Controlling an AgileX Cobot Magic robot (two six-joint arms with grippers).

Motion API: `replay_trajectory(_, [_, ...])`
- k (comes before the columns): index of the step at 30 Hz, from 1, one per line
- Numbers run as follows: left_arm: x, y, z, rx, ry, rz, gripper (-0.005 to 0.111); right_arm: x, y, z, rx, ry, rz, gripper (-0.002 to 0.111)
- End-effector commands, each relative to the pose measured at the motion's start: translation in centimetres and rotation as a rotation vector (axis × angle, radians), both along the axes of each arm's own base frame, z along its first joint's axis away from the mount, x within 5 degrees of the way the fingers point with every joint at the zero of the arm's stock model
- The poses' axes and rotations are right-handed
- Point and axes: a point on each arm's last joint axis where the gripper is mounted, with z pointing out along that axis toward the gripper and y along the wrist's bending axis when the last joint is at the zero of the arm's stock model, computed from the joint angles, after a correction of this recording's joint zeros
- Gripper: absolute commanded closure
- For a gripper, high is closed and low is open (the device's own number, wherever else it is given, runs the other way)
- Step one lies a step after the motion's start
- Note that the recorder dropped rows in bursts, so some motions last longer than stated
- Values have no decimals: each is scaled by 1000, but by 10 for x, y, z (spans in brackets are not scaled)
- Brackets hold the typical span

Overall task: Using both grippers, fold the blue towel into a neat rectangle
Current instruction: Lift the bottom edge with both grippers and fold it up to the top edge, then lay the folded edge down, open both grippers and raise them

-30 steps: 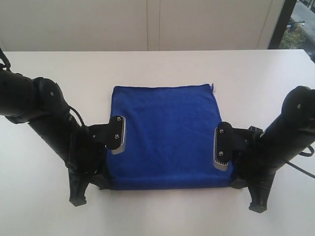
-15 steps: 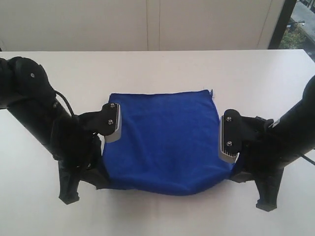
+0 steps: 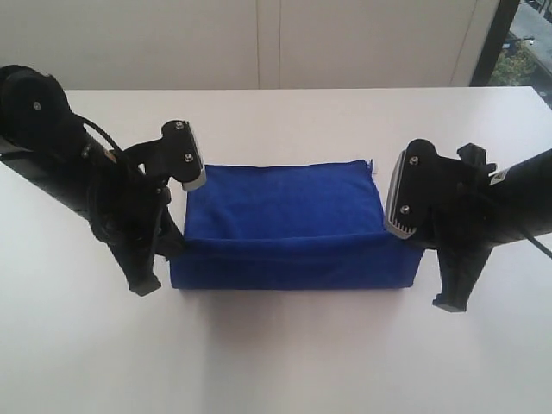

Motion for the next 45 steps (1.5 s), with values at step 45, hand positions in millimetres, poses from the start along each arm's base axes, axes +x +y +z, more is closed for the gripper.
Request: replay_trajectory(45, [133, -21, 0, -64, -136, 339, 107, 145, 34, -8, 183, -117, -298, 108])
